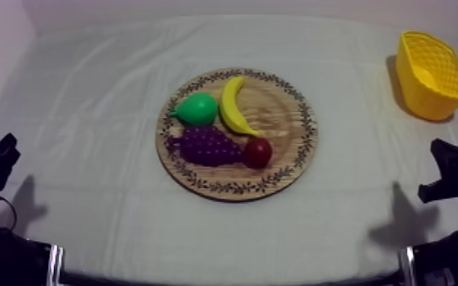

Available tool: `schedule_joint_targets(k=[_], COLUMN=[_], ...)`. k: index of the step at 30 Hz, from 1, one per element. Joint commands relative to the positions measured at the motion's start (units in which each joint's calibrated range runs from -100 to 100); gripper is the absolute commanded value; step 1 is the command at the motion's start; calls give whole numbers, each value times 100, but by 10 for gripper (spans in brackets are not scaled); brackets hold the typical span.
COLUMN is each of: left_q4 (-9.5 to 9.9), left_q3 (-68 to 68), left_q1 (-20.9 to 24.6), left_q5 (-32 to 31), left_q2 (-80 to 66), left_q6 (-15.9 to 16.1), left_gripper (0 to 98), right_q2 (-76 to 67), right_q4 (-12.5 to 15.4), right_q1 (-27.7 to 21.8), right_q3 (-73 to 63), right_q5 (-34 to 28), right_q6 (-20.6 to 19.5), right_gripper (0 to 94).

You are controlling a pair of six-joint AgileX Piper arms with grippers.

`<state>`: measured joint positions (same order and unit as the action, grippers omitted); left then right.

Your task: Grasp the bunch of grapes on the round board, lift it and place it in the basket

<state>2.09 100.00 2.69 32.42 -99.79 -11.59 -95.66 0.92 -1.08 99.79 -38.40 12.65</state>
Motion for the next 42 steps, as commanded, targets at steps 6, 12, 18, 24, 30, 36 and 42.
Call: schedule_joint_targets(k=[6,12,18,24,30,36,42], left_q4=[-1,-1,-1,-1,-1,-1,-1], left_q3=[0,0,0,0,0,0,0], left_q1=[3,3,3,3,3,3,3], left_q5=[-1,-1,-1,-1,-1,-1,-1], left_q2=[5,5,5,5,5,5,5], left_q6=[-1,-1,-1,-1,0,-1,-1], left_gripper=[1,1,1,1,1,1,1], right_q2=[-2,-2,-2,209,1086,2347,3704], right_q4=[-2,-2,-2,-69,-161,-106,181], right_q1=[1,1,6,80,217,469,733], right_q3=[-1,-1,-1,-8,-539,-1948,-3612], right_q5=[1,1,1,220,605,297,-385], right_q6=[-52,-48,-67,-226,-384,-480,-148], right_gripper=[5,5,5,3,3,2,2])
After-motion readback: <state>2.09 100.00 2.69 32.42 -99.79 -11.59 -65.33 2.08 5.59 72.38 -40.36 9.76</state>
